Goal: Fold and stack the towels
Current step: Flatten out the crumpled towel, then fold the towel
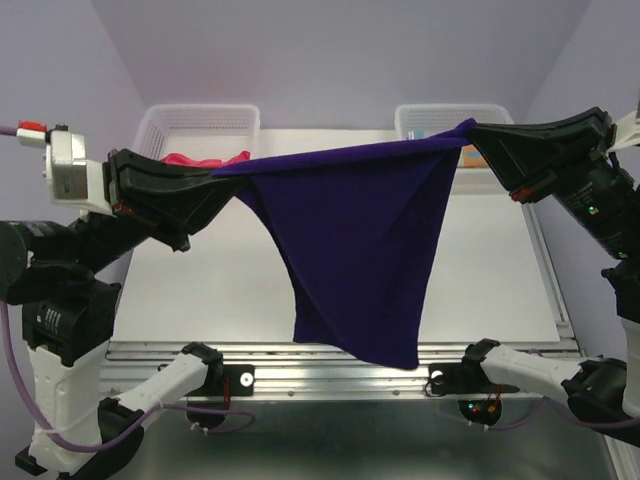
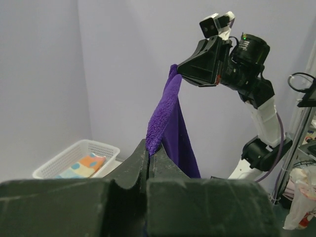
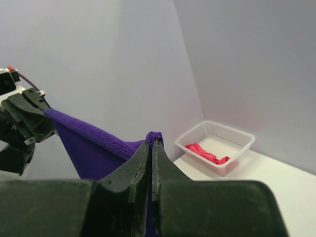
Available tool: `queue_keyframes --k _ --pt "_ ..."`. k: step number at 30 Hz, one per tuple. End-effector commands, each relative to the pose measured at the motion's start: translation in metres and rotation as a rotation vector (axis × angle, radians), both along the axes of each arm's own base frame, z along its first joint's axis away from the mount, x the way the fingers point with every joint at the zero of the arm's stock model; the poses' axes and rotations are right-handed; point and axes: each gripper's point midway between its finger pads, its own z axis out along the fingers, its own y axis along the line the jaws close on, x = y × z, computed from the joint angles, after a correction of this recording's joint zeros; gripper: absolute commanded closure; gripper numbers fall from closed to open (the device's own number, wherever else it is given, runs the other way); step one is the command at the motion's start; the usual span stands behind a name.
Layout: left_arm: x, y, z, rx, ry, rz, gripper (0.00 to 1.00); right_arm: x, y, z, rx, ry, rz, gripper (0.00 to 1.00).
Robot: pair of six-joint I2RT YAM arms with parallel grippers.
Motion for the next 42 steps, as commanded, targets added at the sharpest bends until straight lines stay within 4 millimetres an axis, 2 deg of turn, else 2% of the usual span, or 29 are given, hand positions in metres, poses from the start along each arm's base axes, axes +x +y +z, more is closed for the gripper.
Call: queue_keyframes --k 1,3,4,5,7,8,9,11,12,13,15,16,18,19,20,21,22,23,25,27,28,29,30,31,32,33,34,37,42 --pt "-0.034 0.011 0.017 -0.058 -0.097 -0.04 1.0 -0.025 -0.012 0.016 0.045 -0.055 0.032 0.99" --pt "-0.02 0.007 0.01 -0.062 -0.087 -0.021 1.0 -0.017 -0.016 0.011 0.051 -0.049 -0.01 0.99" --pt "-0.011 0.005 0.006 -0.063 -0.072 -0.015 1.0 -0.004 -0.01 -0.001 0.038 -0.025 -0.029 0.99" --pt "-0.002 0.001 0.0 -0.059 -0.058 -0.013 1.0 -0.007 -0.016 0.005 0.059 -0.043 -0.045 0.99" --pt "0.039 -0.014 -0.031 -0.029 0.023 0.017 1.0 0.029 -0.013 -0.027 0.026 0.018 -0.153 0.99" --pt "0.048 -0.015 -0.032 -0.033 0.038 0.032 1.0 0.032 -0.022 -0.021 0.058 0.013 -0.197 0.99" --pt "0.068 -0.02 -0.048 -0.01 0.067 0.06 1.0 0.056 -0.025 -0.043 0.032 0.06 -0.291 0.99" --pt "0.112 -0.026 -0.069 0.001 0.141 0.151 1.0 0.08 -0.028 -0.057 0.033 0.08 -0.381 0.99" --pt "0.136 -0.026 -0.082 0.021 0.161 0.219 1.0 0.105 -0.029 -0.082 -0.01 0.125 -0.472 0.99" --pt "0.167 -0.03 -0.101 0.046 0.216 0.27 1.0 0.117 -0.029 -0.086 -0.003 0.123 -0.512 0.99" --pt "0.202 -0.031 -0.125 0.084 0.256 0.333 1.0 0.143 -0.034 -0.108 -0.04 0.161 -0.634 0.99" --pt "0.237 -0.03 -0.147 0.11 0.305 0.38 1.0 0.167 -0.024 -0.131 -0.081 0.184 -0.667 0.99" --pt "0.279 -0.035 -0.178 0.152 0.358 0.376 1.0 0.192 -0.027 -0.155 -0.137 0.201 -0.778 0.99" --pt "0.294 -0.035 -0.189 0.163 0.383 0.385 1.0 0.204 -0.026 -0.165 -0.159 0.21 -0.815 0.99" --pt "0.31 -0.029 -0.188 0.165 0.379 0.402 1.0 0.232 -0.023 -0.183 -0.192 0.223 -0.859 0.99" --pt "0.334 -0.036 -0.213 0.197 0.419 0.382 1.0 0.245 -0.021 -0.182 -0.184 0.213 -0.854 0.99" --pt "0.347 -0.036 -0.222 0.209 0.433 0.382 1.0 0.26 -0.02 -0.194 -0.201 0.223 -0.844 0.99" --pt "0.359 -0.033 -0.214 0.203 0.415 0.383 1.0 0.291 -0.019 -0.212 -0.214 0.252 -0.82 0.99" --pt "0.396 -0.032 -0.229 0.218 0.435 0.396 1.0 0.321 -0.017 -0.216 -0.207 0.252 -0.802 0.99" --pt "0.421 -0.027 -0.24 0.23 0.455 0.423 1.0 0.363 -0.017 -0.253 -0.265 0.293 -0.818 0.99" --pt "0.441 -0.023 -0.266 0.251 0.509 0.441 1.0 0.375 -0.017 -0.258 -0.278 0.289 -0.821 0.99" --pt "0.452 -0.02 -0.255 0.245 0.477 0.453 1.0 0.387 -0.022 -0.25 -0.266 0.279 -0.836 0.99" --pt "0.461 -0.019 -0.257 0.247 0.478 0.466 1.0 0.4 -0.018 -0.258 -0.28 0.286 -0.821 0.99" --pt "0.476 -0.017 -0.281 0.267 0.525 0.479 1.0 0.418 -0.014 -0.288 -0.322 0.331 -0.814 0.99" --pt "0.483 -0.016 -0.285 0.277 0.524 0.487 1.0 0.429 -0.015 -0.299 -0.329 0.348 -0.816 0.99" --pt "0.491 -0.015 -0.276 0.278 0.492 0.504 1.0 0.437 -0.015 -0.291 -0.311 0.334 -0.807 0.99" --pt "0.5 -0.015 -0.293 0.296 0.518 0.511 1.0 0.451 -0.012 -0.316 -0.339 0.363 -0.798 0.99" --pt "0.513 -0.011 -0.303 0.303 0.523 0.536 1.0 0.469 -0.008 -0.333 -0.352 0.38 -0.784 0.99" --pt "0.517 -0.002 -0.316 0.306 0.558 0.562 1.0 0.477 -0.007 -0.345 -0.359 0.409 -0.77 0.99"
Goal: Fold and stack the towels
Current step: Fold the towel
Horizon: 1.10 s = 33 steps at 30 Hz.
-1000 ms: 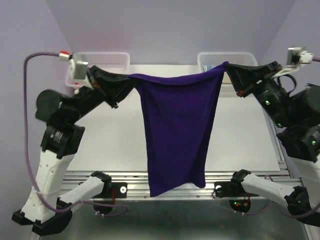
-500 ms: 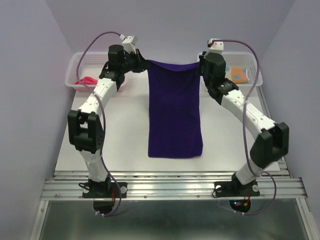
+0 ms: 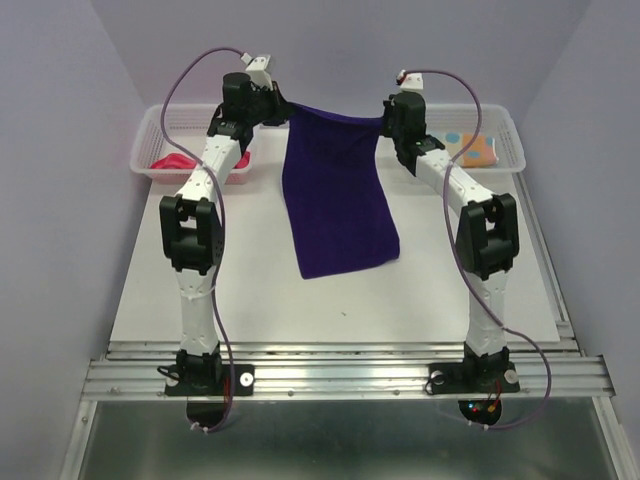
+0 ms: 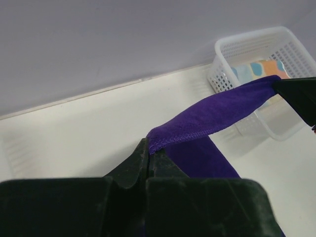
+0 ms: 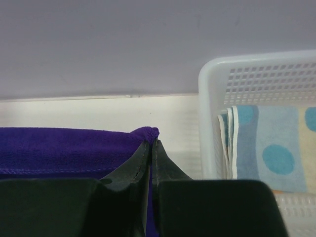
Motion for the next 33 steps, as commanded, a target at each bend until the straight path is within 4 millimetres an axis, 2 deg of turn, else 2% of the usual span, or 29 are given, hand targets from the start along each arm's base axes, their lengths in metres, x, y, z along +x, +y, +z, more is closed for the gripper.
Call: queue_keyframes --k 1,2,3,4,5,6,7,8,9,10,11,12,13,14,15,16,18,20,21,22,23,25,26,27,28,30,31,32,33 --pt "-0.001 0.015 0.039 0.016 -0.095 0.03 1.0 0.006 -0.001 0.057 0.054 -0.116 0.017 0.99" --pt "-0.004 0.015 0.037 0.018 -0.09 0.028 1.0 0.003 -0.002 0.059 0.057 -0.114 0.019 0.99" --pt "-0.008 0.015 0.018 0.026 -0.051 0.021 1.0 0.001 -0.001 0.06 0.059 -0.111 0.022 0.99" --pt "-0.013 0.016 0.022 0.028 -0.056 0.025 1.0 -0.002 -0.001 0.061 0.059 -0.106 0.029 0.99" --pt "-0.016 0.017 0.018 0.024 -0.042 0.029 1.0 -0.005 -0.001 0.059 0.059 -0.098 0.034 0.99" --pt "-0.021 0.018 0.0 0.031 -0.006 0.03 1.0 -0.011 -0.001 0.06 0.062 -0.092 0.043 0.99" --pt "-0.027 0.019 0.005 0.025 -0.012 0.034 1.0 -0.014 -0.001 0.055 0.061 -0.071 0.049 0.99" --pt "-0.033 0.02 -0.009 0.03 0.02 0.034 1.0 -0.019 -0.001 0.048 0.059 -0.049 0.055 0.99" --pt "-0.038 0.02 -0.012 0.029 0.028 0.03 1.0 -0.022 -0.001 0.048 0.06 -0.047 0.063 0.99" --pt "-0.044 0.021 -0.004 0.025 0.011 0.029 1.0 -0.03 -0.001 0.047 0.056 -0.021 0.074 0.99" --pt "-0.048 0.021 -0.005 0.026 0.015 0.029 1.0 -0.034 0.0 0.047 0.057 -0.014 0.081 0.99" --pt "-0.054 0.023 -0.016 0.03 0.042 0.034 1.0 -0.038 -0.001 0.043 0.055 -0.004 0.081 0.99" --pt "-0.058 0.025 -0.016 0.029 0.045 0.042 1.0 -0.043 -0.003 0.035 0.05 0.018 0.081 0.99" --pt "-0.065 0.024 -0.006 0.027 0.023 0.034 1.0 -0.049 -0.006 0.039 0.05 0.02 0.078 0.99" --pt "-0.074 0.023 -0.019 0.034 0.049 0.028 1.0 -0.053 -0.006 0.038 0.051 0.031 0.08 0.99" --pt "-0.082 0.022 -0.01 0.04 0.026 0.018 1.0 -0.061 -0.007 0.026 0.04 0.068 0.089 0.99" --pt "-0.096 0.016 -0.025 0.056 0.054 0.004 1.0 -0.073 -0.007 0.031 0.051 0.075 0.104 0.99" --pt "-0.111 0.015 -0.031 0.071 0.067 0.009 1.0 -0.089 -0.007 0.026 0.061 0.096 0.124 0.99" --pt "-0.116 0.016 -0.03 0.071 0.068 0.014 1.0 -0.094 -0.007 0.022 0.062 0.107 0.133 0.99" --pt "-0.123 0.017 -0.022 0.068 0.051 0.019 1.0 -0.099 -0.004 0.02 0.069 0.116 0.152 0.99" --pt "-0.129 0.019 -0.029 0.07 0.066 0.029 1.0 -0.108 -0.004 0.018 0.074 0.124 0.168 0.99" --pt "-0.136 0.022 -0.029 0.071 0.067 0.038 1.0 -0.115 -0.004 0.016 0.076 0.134 0.179 0.99" --pt "-0.143 0.023 -0.02 0.064 0.048 0.041 1.0 -0.118 -0.004 0.014 0.077 0.141 0.181 0.99" --pt "-0.15 0.024 -0.032 0.069 0.072 0.041 1.0 -0.124 -0.006 0.013 0.078 0.146 0.182 0.99" --pt "-0.155 0.024 -0.027 0.065 0.056 0.038 1.0 -0.127 -0.006 0.011 0.079 0.152 0.183 0.99" --pt "-0.163 0.022 -0.035 0.07 0.064 0.028 1.0 -0.132 -0.007 0.009 0.084 0.16 0.182 0.99" --pt "-0.17 0.022 -0.047 0.073 0.093 0.029 1.0 -0.138 -0.009 0.005 0.088 0.172 0.181 0.99" --pt "-0.175 0.019 -0.045 0.068 0.086 0.022 1.0 -0.142 -0.009 0.003 0.092 0.177 0.182 0.99" --pt "-0.181 0.018 -0.054 0.074 0.103 0.017 1.0 -0.145 -0.009 0.0 0.1 0.186 0.182 0.99"
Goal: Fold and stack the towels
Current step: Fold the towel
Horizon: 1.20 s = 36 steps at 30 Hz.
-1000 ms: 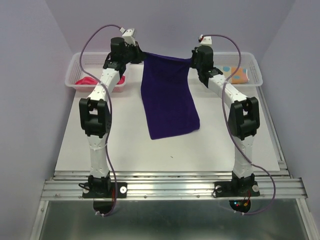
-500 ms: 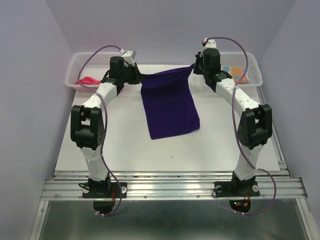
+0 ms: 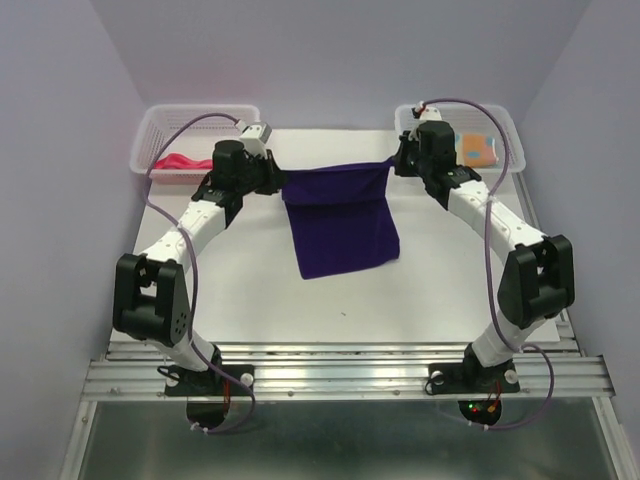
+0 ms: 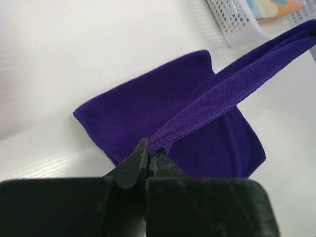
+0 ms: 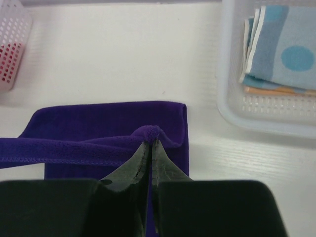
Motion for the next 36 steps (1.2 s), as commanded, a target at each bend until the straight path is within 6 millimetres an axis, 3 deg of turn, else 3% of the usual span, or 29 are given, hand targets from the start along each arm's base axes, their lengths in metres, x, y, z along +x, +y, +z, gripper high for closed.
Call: queue_keyframes --k 1,6,14,19,31,36 --pt "-0.016 -0.002 0.007 0.001 -0.058 0.001 1.0 -0.02 -0.006 0.004 0.025 -0.002 -0.003 0.99" --pt "-0.039 -0.017 -0.015 0.01 -0.018 -0.019 1.0 -0.038 -0.005 -0.011 0.05 0.033 0.015 0.99" --pt "-0.06 -0.017 -0.044 -0.008 0.037 0.001 1.0 -0.062 -0.009 -0.035 0.056 0.09 0.021 0.99" --pt "-0.079 -0.024 -0.068 -0.013 0.082 -0.018 1.0 -0.08 -0.014 -0.065 0.056 0.152 0.011 0.99" --pt "-0.116 -0.037 -0.126 0.032 0.219 -0.014 1.0 -0.105 -0.014 -0.102 0.087 0.238 0.014 0.98" --pt "-0.132 -0.038 -0.147 0.045 0.284 0.008 0.84 -0.115 -0.019 -0.122 0.09 0.285 -0.017 0.93"
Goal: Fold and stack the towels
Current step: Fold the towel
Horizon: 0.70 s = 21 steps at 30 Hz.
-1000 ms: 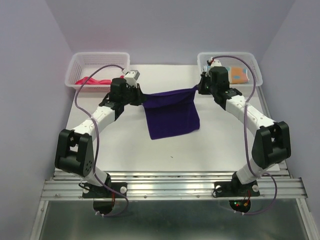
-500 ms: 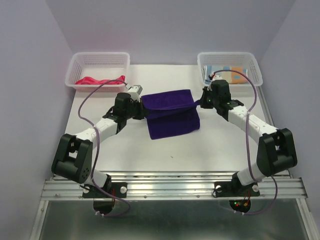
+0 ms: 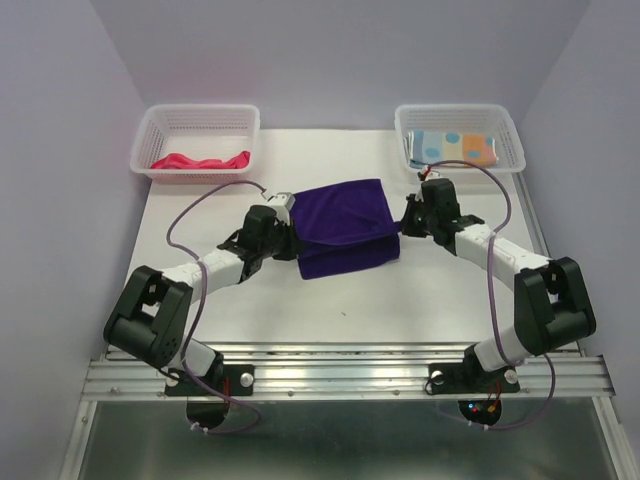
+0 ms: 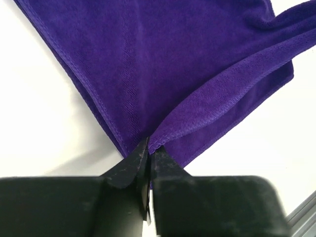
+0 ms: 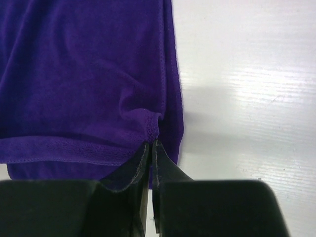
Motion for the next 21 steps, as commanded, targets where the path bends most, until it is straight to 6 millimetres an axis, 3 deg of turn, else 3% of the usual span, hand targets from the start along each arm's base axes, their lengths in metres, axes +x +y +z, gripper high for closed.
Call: queue_keyframes --k 1,3,5,7,9,14,15,17,19,21 --pt "-0.009 -0.003 -0.01 0.002 0.022 0.038 0.77 -0.001 -0.001 0.004 0.039 -0.03 -0.024 0.91" --pt "-0.015 -0.001 -0.014 0.001 0.04 0.054 0.67 -0.004 0.0 0.0 0.048 -0.018 -0.029 0.88" --pt "-0.021 -0.002 -0.011 -0.005 0.042 0.05 0.45 -0.008 -0.001 -0.008 0.048 0.003 -0.036 0.83" --pt "-0.028 0.002 -0.009 0.004 0.047 0.081 0.21 -0.014 -0.003 -0.014 0.05 0.023 -0.041 0.69" --pt "-0.037 0.003 -0.008 0.013 0.049 0.084 0.18 -0.019 -0.004 -0.016 0.05 0.038 -0.046 0.62" --pt "-0.049 0.006 0.023 -0.035 -0.007 0.089 0.16 -0.032 -0.008 -0.008 0.053 0.05 -0.06 0.53" --pt "-0.05 0.006 0.029 -0.047 -0.019 0.087 0.16 -0.033 -0.009 0.003 0.061 0.027 -0.061 0.51" --pt "-0.049 0.008 0.047 -0.074 -0.066 0.099 0.01 -0.032 -0.014 0.013 0.048 -0.009 -0.072 0.45" --pt "-0.041 0.012 0.064 -0.08 -0.102 0.143 0.01 -0.028 -0.012 0.029 0.055 -0.05 -0.058 0.36" --pt "-0.032 0.016 0.068 -0.05 -0.114 0.176 0.01 -0.023 -0.004 0.04 0.073 -0.072 -0.017 0.27"
